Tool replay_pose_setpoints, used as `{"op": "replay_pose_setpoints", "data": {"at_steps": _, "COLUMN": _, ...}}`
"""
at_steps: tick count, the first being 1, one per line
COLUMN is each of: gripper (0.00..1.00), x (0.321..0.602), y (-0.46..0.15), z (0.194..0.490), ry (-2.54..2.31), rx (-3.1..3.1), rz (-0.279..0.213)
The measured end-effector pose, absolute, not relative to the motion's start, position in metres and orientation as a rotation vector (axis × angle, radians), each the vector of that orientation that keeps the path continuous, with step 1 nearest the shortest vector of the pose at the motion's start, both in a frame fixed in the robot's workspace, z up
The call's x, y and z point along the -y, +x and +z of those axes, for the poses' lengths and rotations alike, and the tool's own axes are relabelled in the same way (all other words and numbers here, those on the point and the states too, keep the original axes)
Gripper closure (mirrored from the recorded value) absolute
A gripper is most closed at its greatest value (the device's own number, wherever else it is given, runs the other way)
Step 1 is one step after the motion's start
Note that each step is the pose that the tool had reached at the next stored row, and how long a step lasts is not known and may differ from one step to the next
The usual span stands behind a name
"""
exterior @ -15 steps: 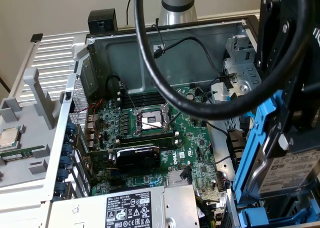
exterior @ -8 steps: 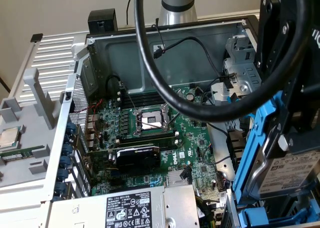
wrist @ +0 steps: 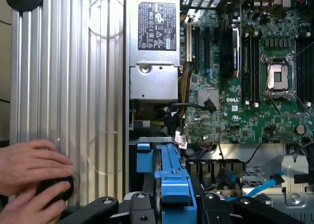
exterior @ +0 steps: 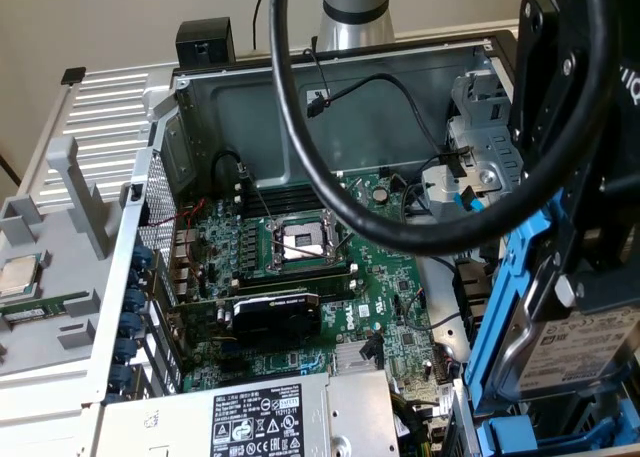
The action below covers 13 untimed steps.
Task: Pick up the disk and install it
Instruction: 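Insert the disk into the insertion slot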
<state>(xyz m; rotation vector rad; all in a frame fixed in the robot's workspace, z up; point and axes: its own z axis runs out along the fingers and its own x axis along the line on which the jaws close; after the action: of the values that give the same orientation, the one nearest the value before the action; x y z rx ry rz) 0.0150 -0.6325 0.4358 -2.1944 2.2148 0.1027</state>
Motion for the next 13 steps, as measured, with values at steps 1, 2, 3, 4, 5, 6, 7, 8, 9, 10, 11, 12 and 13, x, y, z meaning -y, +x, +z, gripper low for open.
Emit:
{"op": "replay_pose_setpoints", "data": {"at_steps": 1, "gripper": 0.63, "x": 0.6325, "y": 0.0151, "z": 0.4358, "ry": -2.194, "rx": -2.215, "rz": 0.103}}
{"op": "replay_pose_setpoints", "data": {"at_steps": 2, "gripper": 0.63, "x": 0.6325, "y": 0.0152, "z": 0.4355, "ry": -2.194, "rx": -2.215, "rz": 0.103}}
{"op": "replay_pose_setpoints", "data": {"at_steps": 3, "gripper": 0.63, "x": 0.6324, "y": 0.0152, "z": 0.4353, "ry": -2.194, "rx": -2.215, "rz": 0.103}}
{"op": "replay_pose_setpoints", "data": {"at_steps": 4, "gripper": 0.63, "x": 0.6324, "y": 0.0152, "z": 0.4350, "ry": -2.194, "rx": -2.215, "rz": 0.103}}
{"op": "replay_pose_setpoints", "data": {"at_steps": 5, "gripper": 0.63, "x": 0.6320, "y": 0.0153, "z": 0.4347, "ry": -2.194, "rx": -2.215, "rz": 0.103}}
{"op": "replay_pose_setpoints", "data": {"at_steps": 6, "gripper": 0.63, "x": 0.6314, "y": 0.0154, "z": 0.4343, "ry": -2.194, "rx": -2.215, "rz": 0.103}}
{"op": "replay_pose_setpoints", "data": {"at_steps": 7, "gripper": 0.63, "x": 0.6313, "y": 0.0154, "z": 0.4341, "ry": -2.194, "rx": -2.214, "rz": 0.103}}
{"op": "replay_pose_setpoints", "data": {"at_steps": 8, "gripper": 0.63, "x": 0.6313, "y": 0.0154, "z": 0.4341, "ry": -2.194, "rx": -2.215, "rz": 0.103}}
{"op": "replay_pose_setpoints", "data": {"at_steps": 9, "gripper": 0.63, "x": 0.6313, "y": 0.0153, "z": 0.4338, "ry": -2.194, "rx": -2.215, "rz": 0.103}}
{"op": "replay_pose_setpoints", "data": {"at_steps": 10, "gripper": 0.63, "x": 0.6313, "y": 0.0155, "z": 0.4337, "ry": -2.194, "rx": -2.215, "rz": 0.103}}
{"op": "replay_pose_setpoints", "data": {"at_steps": 11, "gripper": 0.63, "x": 0.6313, "y": 0.0155, "z": 0.4337, "ry": -2.194, "rx": -2.215, "rz": 0.103}}
{"op": "replay_pose_setpoints", "data": {"at_steps": 12, "gripper": 0.63, "x": 0.6313, "y": 0.0155, "z": 0.4335, "ry": -2.194, "rx": -2.215, "rz": 0.103}}
{"op": "replay_pose_setpoints", "data": {"at_steps": 13, "gripper": 0.63, "x": 0.6313, "y": 0.0155, "z": 0.4332, "ry": -2.194, "rx": -2.215, "rz": 0.103}}
